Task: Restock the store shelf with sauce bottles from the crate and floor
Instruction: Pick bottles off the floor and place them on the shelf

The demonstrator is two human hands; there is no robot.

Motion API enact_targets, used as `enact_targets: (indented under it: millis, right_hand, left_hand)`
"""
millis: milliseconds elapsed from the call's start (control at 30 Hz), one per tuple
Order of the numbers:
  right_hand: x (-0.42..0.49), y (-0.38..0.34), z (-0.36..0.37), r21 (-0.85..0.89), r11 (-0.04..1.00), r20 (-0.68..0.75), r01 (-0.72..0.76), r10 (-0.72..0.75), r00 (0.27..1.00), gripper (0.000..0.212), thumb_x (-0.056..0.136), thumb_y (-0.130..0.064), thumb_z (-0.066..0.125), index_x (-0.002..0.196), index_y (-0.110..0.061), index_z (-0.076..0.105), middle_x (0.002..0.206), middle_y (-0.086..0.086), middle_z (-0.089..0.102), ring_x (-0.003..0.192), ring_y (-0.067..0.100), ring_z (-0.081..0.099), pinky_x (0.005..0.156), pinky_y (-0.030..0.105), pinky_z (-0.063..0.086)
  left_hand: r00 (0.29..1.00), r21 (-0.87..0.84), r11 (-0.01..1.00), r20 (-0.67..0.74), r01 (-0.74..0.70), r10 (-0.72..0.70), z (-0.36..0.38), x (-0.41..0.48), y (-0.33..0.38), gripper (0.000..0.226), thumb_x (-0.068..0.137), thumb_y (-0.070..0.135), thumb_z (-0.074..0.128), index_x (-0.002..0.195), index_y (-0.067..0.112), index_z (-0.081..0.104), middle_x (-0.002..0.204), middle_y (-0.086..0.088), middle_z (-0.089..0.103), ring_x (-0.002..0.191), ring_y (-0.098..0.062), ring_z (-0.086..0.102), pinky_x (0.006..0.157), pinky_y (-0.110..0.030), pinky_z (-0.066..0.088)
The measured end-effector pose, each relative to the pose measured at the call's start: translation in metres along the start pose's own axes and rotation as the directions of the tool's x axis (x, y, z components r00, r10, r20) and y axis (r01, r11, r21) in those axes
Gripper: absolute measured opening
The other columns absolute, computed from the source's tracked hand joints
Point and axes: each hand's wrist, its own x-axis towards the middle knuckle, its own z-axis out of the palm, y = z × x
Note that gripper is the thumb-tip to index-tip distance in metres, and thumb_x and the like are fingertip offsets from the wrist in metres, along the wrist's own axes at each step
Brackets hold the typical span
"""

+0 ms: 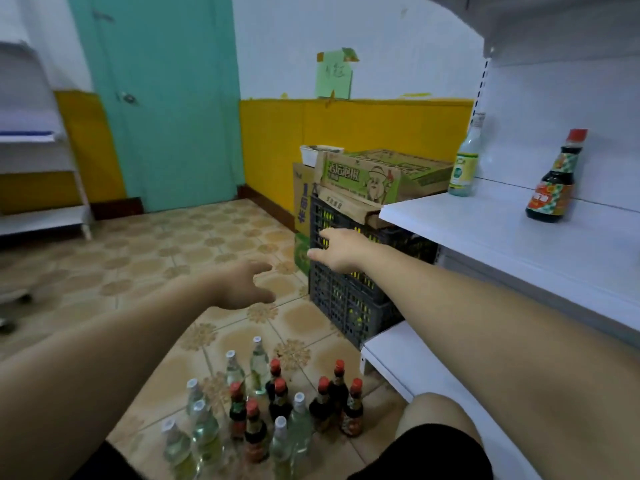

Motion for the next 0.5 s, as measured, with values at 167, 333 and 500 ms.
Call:
enact_targets:
  millis: [167,333,500]
  right_hand:
    - [0.030,-0.040,0.038,-0.053,0.995,0.045,0.087,-0.085,0.995,0.073,0.098,-0.054,0.040,0.155,-0.015,0.017,0.160,0.010,0.022,0.141,0.031,0.032,0.106,0.037,0.036]
    - [0.069,-0.077,0.086,-0.045,0.991,0.143,0.129,-0.121,0.982,0.076,0.095,-0.057,0.043,0.155,-0.017,0.019,0.160,0.009,0.023,0.143,0.032,0.029,0.112,0.040,0.033]
    - [0.108,-0.101,0.144,-0.038,0.984,0.275,0.172,-0.155,0.949,0.073,0.096,-0.055,0.043,0.154,-0.016,0.021,0.158,0.011,0.028,0.139,0.032,0.035,0.110,0.039,0.035]
  left_hand:
    - [0.991,-0.025,0.991,0.026,0.131,-0.130,0.017,-0.015,-0.055,0.074,0.089,0.049,0.058,0.150,0.026,0.024,0.158,0.001,0.023,0.142,-0.022,0.028,0.114,-0.036,0.026]
    - [0.971,-0.028,0.971,0.046,0.236,-0.234,0.035,-0.015,-0.115,0.076,0.087,0.053,0.057,0.150,0.026,0.025,0.157,0.000,0.025,0.142,-0.022,0.027,0.115,-0.038,0.026]
    - [0.927,-0.077,0.928,0.126,0.365,-0.354,0.066,-0.003,-0.171,0.074,0.089,0.049,0.058,0.150,0.024,0.025,0.156,-0.002,0.026,0.140,-0.023,0.031,0.112,-0.035,0.028]
